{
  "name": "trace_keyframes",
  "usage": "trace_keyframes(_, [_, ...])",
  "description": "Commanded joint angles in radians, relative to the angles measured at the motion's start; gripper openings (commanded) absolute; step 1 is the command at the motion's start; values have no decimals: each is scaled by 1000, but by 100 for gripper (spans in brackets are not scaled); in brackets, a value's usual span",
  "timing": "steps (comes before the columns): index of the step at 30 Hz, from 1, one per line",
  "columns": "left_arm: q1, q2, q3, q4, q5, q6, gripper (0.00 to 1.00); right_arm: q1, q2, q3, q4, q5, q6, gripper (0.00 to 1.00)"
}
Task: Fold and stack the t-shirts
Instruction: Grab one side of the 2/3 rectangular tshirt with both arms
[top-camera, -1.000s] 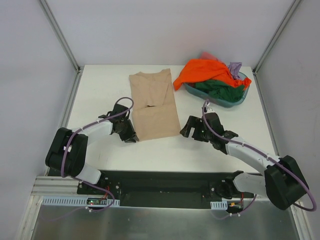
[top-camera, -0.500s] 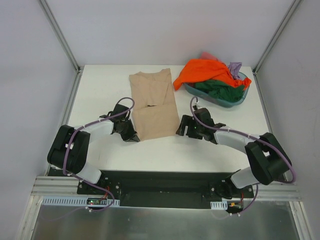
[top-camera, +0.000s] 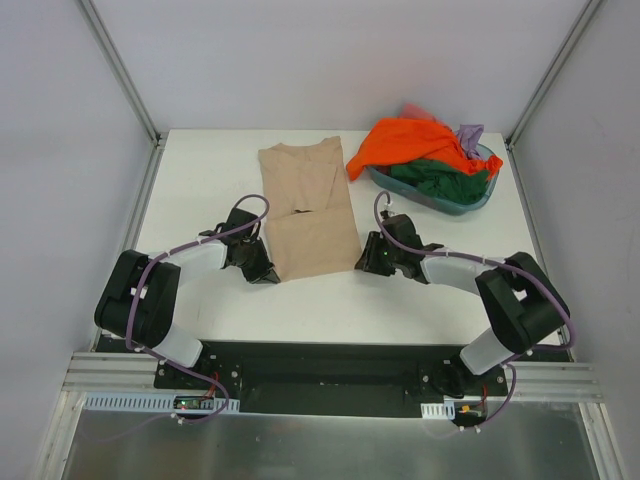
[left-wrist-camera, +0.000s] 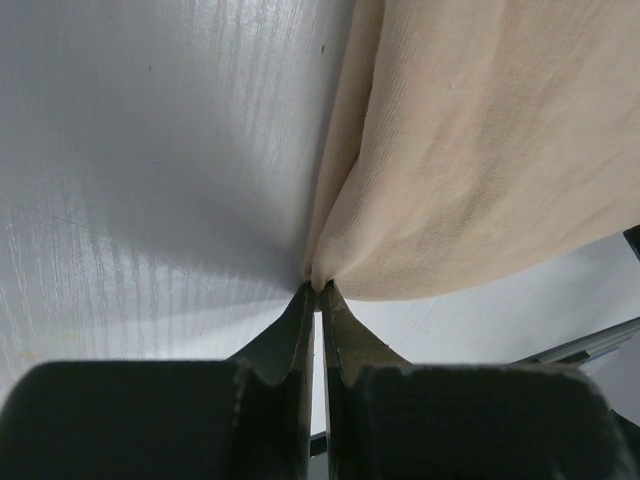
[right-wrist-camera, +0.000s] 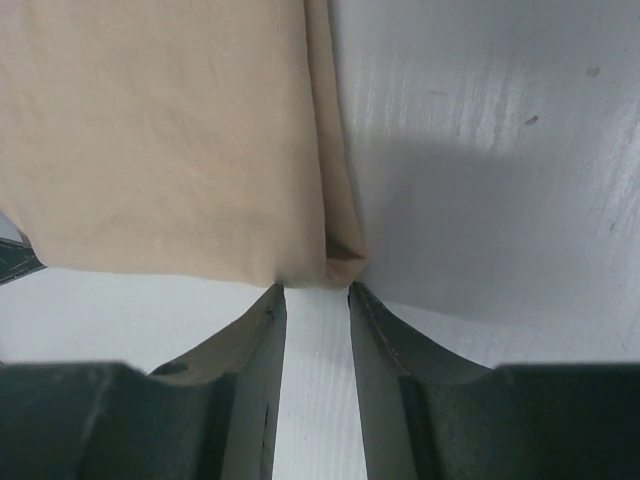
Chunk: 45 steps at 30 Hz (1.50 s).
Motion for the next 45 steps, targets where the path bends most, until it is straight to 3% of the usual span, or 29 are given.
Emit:
trace_keyframes(1, [-2,-19,-17,8,-52,10,0,2,31,26,-29,27,-13,35])
trace_keyframes(8, [-2,7,5,7,-70,21,0,2,93,61,-35,47,-10,35])
trace_keyframes(15, [-2,22,3,5,-84,19,0,0,82,59,-84,103,-20,26])
trace_keyframes(17, [-2,24,2,5,-87,20,0,2,82,64,-97,116,-30,21])
trace_keyframes(20, [-2,24,2,5,-96,20,0,6,82,70,-45,45,-107,1])
trace_keyframes(24, [-16,-26,-9,4,-127,18,0,37,45,76,-28,30,-170,1])
trace_keyframes(31, [-97,-243,-69,-78,-222,-14,0,87,-152,-32,-26,41,-185,1])
trace_keyframes(40, [-191,-667,-130,-196,-179,-60,0,255,-611,-129,-219,56,-132,1])
trace_keyframes(45, [-199,-934,-113,-219,-176,-57,0,290,-806,-117,-299,-100,-92,1])
